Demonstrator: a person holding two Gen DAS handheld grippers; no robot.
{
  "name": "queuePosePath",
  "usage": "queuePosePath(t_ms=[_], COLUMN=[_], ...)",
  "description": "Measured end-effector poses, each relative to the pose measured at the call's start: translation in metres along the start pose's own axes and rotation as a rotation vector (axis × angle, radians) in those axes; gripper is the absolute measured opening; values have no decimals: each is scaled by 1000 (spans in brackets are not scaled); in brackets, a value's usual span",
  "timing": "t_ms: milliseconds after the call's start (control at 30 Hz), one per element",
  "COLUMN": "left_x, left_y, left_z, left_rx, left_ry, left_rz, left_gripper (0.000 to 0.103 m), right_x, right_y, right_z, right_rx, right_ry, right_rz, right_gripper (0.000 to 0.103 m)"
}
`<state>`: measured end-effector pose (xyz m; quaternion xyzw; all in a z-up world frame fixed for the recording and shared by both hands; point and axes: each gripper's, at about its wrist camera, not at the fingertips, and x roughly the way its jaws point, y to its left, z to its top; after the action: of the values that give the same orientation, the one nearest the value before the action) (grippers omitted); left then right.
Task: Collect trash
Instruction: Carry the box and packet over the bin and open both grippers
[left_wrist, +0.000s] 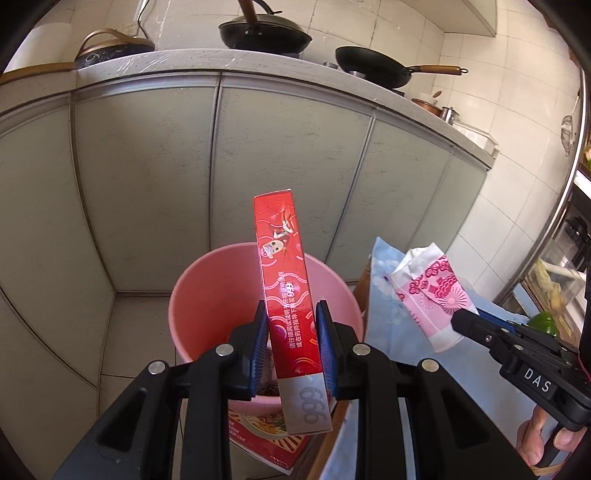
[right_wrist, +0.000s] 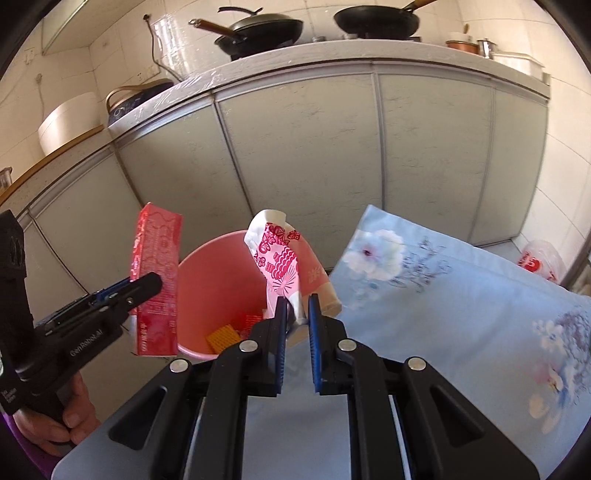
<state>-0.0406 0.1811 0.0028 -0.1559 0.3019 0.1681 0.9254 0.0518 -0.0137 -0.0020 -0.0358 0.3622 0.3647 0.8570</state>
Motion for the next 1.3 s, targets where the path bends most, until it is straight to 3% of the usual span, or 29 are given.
queuePosePath(t_ms=[300,600,867,1033,1067,1167,1300], left_x=[41,73,88,93,92,91,86], left_y=[12,21,19,16,16,17,18], left_z=[4,-2,-5,-6,-5,-4,-3], left_rx=[-20,-33,-28,-20,-18,-28,-29], left_ry=[28,78,101,102,101,104,102], left_rz=[78,125,135,147,150,147,140], left_gripper=[25,25,25,28,29,33,35], right_x=[58,100,121,121,123,122,114], right_y=[34,38,36,32,32,29,26], right_z=[10,4,4,3,3,3,4], right_rx=[-49,-41,-38,-30,-31,-33,-26], right_ry=[72,136,152,117,125,129,112], right_rz=[47,69,60,85,85,90,93], right_gripper=[12,12,12,13,14,35,36])
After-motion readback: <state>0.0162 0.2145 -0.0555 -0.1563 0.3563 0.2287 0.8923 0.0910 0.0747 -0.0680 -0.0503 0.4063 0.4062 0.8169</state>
